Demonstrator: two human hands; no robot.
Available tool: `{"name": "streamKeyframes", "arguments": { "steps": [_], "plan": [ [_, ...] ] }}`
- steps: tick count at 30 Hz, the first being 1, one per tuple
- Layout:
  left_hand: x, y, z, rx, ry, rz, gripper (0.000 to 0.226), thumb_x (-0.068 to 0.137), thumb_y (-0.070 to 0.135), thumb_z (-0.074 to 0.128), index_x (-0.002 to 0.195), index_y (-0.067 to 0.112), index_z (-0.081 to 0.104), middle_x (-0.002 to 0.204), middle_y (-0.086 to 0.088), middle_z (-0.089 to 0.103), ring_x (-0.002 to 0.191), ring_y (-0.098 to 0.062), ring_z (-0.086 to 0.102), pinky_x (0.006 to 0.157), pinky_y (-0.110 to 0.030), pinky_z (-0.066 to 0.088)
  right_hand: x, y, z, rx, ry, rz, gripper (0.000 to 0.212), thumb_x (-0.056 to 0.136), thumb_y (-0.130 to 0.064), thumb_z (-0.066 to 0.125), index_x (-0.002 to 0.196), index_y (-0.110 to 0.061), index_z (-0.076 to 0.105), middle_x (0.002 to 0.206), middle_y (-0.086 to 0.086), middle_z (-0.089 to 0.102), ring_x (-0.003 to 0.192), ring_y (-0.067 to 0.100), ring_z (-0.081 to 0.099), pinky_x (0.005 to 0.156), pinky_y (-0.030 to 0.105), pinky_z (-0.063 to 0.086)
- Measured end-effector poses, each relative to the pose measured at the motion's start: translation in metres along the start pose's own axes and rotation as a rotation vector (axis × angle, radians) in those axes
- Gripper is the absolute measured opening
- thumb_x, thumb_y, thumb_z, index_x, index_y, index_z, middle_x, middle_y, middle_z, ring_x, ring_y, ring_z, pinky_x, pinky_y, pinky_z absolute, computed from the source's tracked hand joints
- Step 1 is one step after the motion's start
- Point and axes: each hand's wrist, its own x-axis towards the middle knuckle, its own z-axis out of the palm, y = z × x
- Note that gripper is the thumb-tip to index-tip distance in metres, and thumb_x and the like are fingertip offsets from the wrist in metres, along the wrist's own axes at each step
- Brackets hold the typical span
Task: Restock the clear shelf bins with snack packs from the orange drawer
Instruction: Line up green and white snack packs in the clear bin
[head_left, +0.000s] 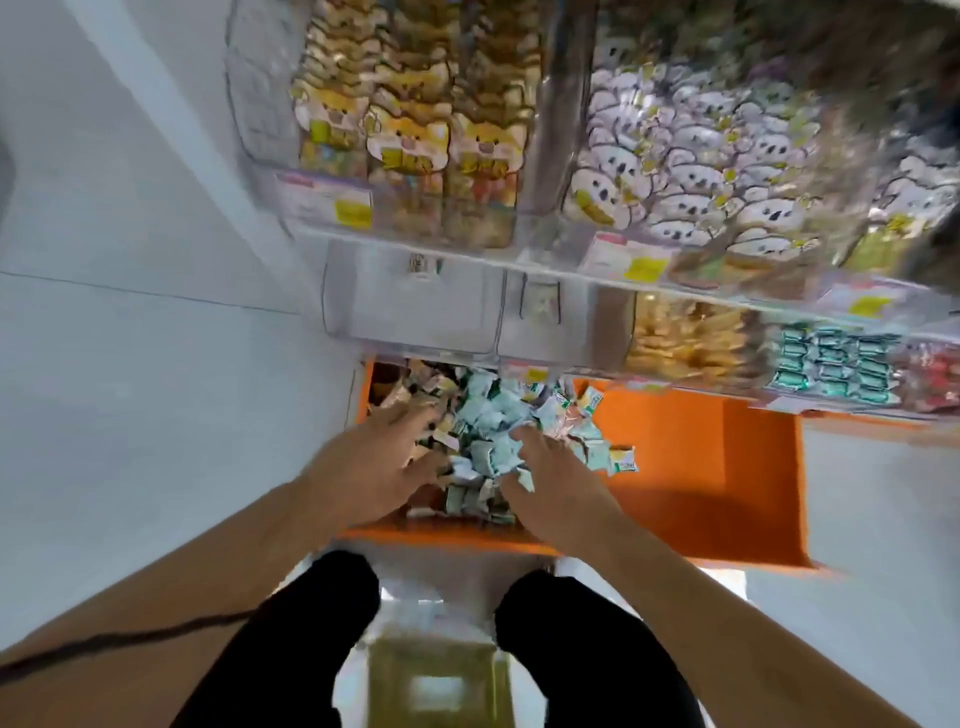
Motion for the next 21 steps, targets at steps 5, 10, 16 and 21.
{"name": "streamKeyframes", "arguments": {
  "steps": [5, 10, 16, 21],
  "plan": [
    [0.062, -0.055, 0.091, 0.002, -0.004, -0.029, 0.063, 0.103, 0.062, 0.043, 0.158, 0.035, 0.031, 0.155, 0.007, 0.045, 0.129, -0.016, 0.054, 0.096, -0.036, 0.05, 0.098, 0.062, 0.076, -0.01, -0.016, -0.018, 0.061, 0.104, -0.05, 0.053, 0.156, -0.032, 0.027, 0.152, -0.003, 0.049, 0.135, 0.023, 0.053, 0.107, 0.044, 0.05],
    [0.111, -0.1, 0.159, 0.009, 0.029, -0.004, 0.06, 0.103, 0.063, 0.044, 0.156, 0.04, 0.03, 0.162, 0.013, 0.037, 0.139, -0.011, 0.045, 0.105, -0.033, 0.047, 0.171, 0.102, 0.131, -0.007, 0.03, -0.119, 0.065, 0.105, -0.053, 0.052, 0.159, -0.037, 0.02, 0.156, 0.0, 0.042, 0.127, 0.025, 0.055, 0.103, 0.043, 0.051],
    [0.138, -0.114, 0.19, 0.02, 0.119, 0.078, 0.062, 0.098, 0.066, 0.05, 0.154, 0.044, 0.034, 0.158, 0.02, 0.039, 0.138, -0.003, 0.044, 0.109, -0.029, 0.043, 0.22, 0.12, 0.158, -0.097, 0.152, -0.21, 0.067, 0.101, -0.056, 0.057, 0.157, -0.035, 0.025, 0.155, 0.002, 0.043, 0.122, 0.026, 0.06, 0.099, 0.048, 0.053],
    [0.13, -0.101, 0.188, 0.079, 0.224, 0.173, 0.065, 0.095, 0.071, 0.053, 0.152, 0.042, 0.039, 0.155, 0.022, 0.043, 0.138, -0.002, 0.045, 0.113, -0.034, 0.044, 0.209, 0.124, 0.151, -0.172, 0.263, -0.285, 0.07, 0.1, -0.054, 0.061, 0.158, -0.03, 0.028, 0.152, 0.005, 0.046, 0.131, 0.028, 0.053, 0.102, 0.043, 0.049]
  ]
}}
